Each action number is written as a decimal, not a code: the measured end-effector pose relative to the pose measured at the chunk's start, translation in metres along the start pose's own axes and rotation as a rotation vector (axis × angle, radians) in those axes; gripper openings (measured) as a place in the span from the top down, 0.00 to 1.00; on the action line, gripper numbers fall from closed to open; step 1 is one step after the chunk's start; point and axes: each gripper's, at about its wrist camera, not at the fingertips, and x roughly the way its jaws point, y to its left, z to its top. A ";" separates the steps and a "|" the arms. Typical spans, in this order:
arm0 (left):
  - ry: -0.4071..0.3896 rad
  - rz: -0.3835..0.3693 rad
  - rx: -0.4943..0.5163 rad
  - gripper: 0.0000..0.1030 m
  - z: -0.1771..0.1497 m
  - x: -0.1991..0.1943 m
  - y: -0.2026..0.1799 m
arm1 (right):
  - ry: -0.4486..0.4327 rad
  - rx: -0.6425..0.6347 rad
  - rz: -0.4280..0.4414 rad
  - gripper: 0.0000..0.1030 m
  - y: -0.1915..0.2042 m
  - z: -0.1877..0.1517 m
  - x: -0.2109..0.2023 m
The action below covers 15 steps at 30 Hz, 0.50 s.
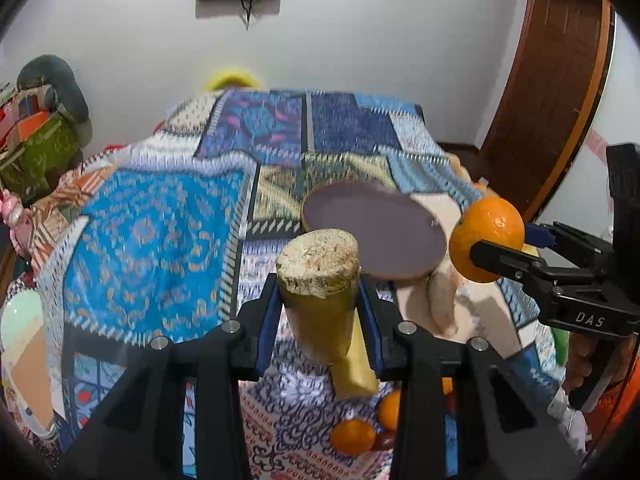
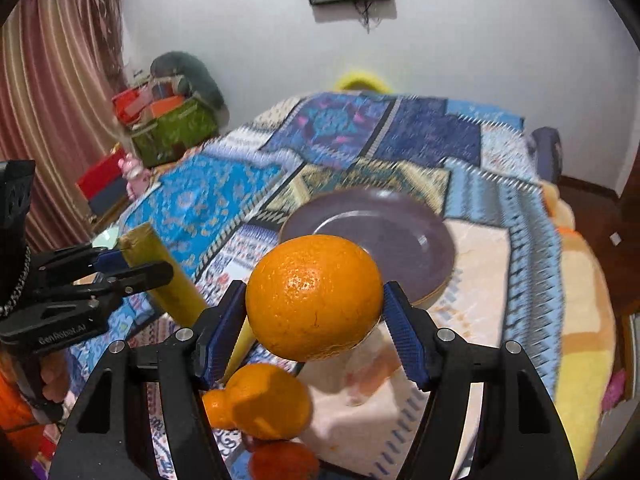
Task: Organize fruits
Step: 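Carry the corn cob and orange onto the purple plate and open both grippers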
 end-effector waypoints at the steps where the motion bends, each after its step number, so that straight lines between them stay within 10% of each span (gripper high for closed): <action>1: -0.012 -0.001 0.002 0.64 0.004 -0.002 -0.002 | -0.010 0.002 -0.007 0.37 -0.003 0.002 -0.003; 15: -0.038 -0.078 0.041 0.64 0.053 0.031 -0.041 | -0.117 0.056 -0.102 0.37 -0.056 0.029 -0.012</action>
